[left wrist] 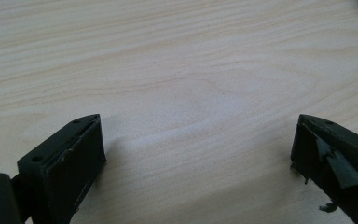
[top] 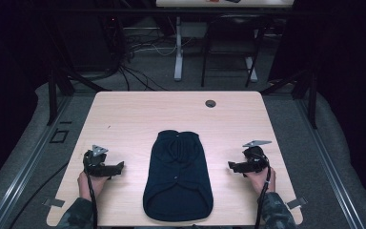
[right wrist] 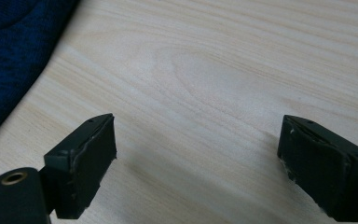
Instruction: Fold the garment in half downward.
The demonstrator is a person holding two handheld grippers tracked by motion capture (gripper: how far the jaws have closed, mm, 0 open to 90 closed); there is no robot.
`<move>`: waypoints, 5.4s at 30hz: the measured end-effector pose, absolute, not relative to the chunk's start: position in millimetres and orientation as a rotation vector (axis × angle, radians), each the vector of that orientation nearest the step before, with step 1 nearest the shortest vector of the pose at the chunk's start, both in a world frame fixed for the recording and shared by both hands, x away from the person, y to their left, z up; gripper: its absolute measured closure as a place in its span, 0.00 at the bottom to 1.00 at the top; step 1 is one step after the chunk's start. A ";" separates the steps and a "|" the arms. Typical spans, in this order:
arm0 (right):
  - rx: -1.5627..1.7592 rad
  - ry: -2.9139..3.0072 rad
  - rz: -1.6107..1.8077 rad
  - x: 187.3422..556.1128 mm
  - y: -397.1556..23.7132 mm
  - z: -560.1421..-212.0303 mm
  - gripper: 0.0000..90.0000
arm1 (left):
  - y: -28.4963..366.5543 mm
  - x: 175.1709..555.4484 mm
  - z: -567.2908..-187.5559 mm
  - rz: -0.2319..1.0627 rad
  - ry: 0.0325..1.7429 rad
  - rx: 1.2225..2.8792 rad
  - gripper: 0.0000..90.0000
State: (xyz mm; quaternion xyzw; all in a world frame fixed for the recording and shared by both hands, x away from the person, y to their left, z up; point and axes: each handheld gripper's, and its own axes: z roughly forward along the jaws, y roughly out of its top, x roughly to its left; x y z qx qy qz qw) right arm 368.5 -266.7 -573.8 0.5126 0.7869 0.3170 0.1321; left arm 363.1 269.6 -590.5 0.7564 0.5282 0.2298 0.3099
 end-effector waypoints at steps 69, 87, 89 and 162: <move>1.364 2.518 0.920 479.6 -128.4 -562.7 0.44 | 123.1 478.3 -570.9 0.270 1.195 2.141 0.35; 1.375 2.539 0.995 474.0 -130.6 -566.7 0.76 | 120.3 472.5 -570.4 0.249 1.133 2.158 0.74; 1.377 2.535 1.000 473.5 -130.7 -566.9 0.76 | 120.4 472.5 -570.5 0.244 1.131 2.155 0.77; 1.047 2.202 1.441 385.7 -162.6 -480.3 0.73 | 139.3 406.2 -472.1 0.514 0.666 1.879 0.84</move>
